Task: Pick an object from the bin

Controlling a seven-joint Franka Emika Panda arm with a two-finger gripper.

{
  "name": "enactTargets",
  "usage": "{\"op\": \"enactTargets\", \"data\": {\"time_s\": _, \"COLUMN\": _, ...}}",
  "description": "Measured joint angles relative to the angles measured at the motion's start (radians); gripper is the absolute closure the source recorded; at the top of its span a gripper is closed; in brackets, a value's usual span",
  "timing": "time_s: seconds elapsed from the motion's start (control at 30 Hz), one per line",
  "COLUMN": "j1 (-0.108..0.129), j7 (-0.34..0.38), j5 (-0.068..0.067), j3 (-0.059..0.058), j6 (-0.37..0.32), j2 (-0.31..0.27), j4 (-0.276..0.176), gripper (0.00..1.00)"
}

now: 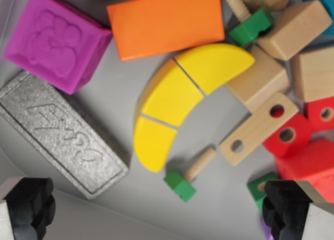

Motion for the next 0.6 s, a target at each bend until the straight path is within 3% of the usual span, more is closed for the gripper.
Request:
{"op": "enactTargets", "data": {"time_s": 0.47, "j1": 0.041, "j7": 0.231, "j5": 0.010, "j3": -0.003, "j6": 0.063, "j2": 0.063, "j4": -0.001, "gripper": 0.00}}
{"op": "enactTargets", "data": {"time_s": 0.6, "j1": 0.046, "j7": 0.253, "j5": 0.011, "j3": -0.003, "j6": 0.085, "j2": 0.083, "j4": -0.001, "gripper": 0.00}}
